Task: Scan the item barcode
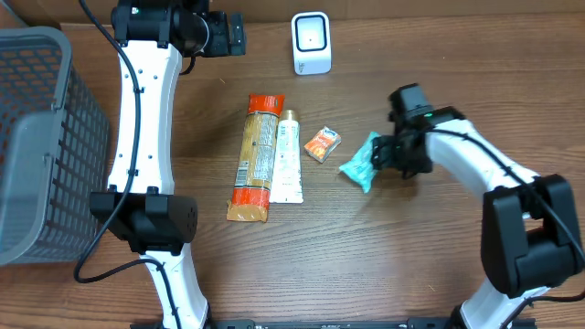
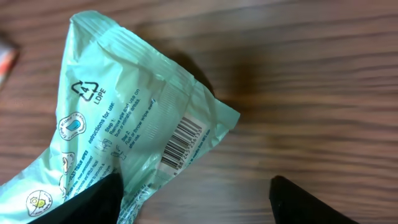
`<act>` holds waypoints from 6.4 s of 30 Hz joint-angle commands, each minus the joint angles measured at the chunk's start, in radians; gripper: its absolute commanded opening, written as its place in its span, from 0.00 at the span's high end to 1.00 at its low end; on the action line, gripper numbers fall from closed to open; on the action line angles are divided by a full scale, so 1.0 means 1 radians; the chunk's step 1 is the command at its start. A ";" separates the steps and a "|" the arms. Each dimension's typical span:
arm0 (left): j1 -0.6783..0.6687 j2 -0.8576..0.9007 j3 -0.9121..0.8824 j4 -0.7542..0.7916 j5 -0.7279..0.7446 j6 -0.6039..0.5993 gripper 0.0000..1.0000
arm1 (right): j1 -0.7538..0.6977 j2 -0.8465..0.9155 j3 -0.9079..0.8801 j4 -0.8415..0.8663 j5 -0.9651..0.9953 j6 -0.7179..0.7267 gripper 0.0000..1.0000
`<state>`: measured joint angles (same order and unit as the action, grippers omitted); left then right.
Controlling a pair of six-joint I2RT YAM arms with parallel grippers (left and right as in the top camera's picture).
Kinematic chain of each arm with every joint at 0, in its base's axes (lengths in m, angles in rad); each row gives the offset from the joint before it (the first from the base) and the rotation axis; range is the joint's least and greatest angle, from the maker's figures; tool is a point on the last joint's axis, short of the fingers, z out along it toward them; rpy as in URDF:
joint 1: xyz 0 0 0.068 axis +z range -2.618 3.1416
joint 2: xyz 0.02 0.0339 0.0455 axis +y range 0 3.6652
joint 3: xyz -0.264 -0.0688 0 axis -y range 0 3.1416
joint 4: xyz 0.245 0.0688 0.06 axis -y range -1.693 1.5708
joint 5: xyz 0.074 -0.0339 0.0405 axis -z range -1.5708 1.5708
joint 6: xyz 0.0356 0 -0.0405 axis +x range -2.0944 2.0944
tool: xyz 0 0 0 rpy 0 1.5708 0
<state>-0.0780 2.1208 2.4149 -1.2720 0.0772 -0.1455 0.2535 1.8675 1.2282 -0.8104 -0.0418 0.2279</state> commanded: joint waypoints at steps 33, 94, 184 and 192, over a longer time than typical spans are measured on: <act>-0.001 0.001 0.004 0.013 -0.009 0.027 0.00 | 0.019 0.051 0.186 -0.211 -0.271 -0.106 0.17; -0.001 0.001 0.004 0.012 -0.009 0.027 0.00 | -0.083 0.064 0.251 -0.270 -0.195 -0.237 0.22; 0.000 0.001 0.004 0.012 -0.009 0.027 0.00 | 0.178 0.330 0.512 1.086 0.350 -1.501 0.96; 0.000 0.001 0.004 0.012 -0.010 0.027 0.00 | 0.180 0.465 0.512 1.277 0.288 -1.774 0.96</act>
<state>-0.0780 2.1208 2.4149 -1.2636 0.0734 -0.1448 0.4294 2.2868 1.7203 0.4435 0.2749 -1.4097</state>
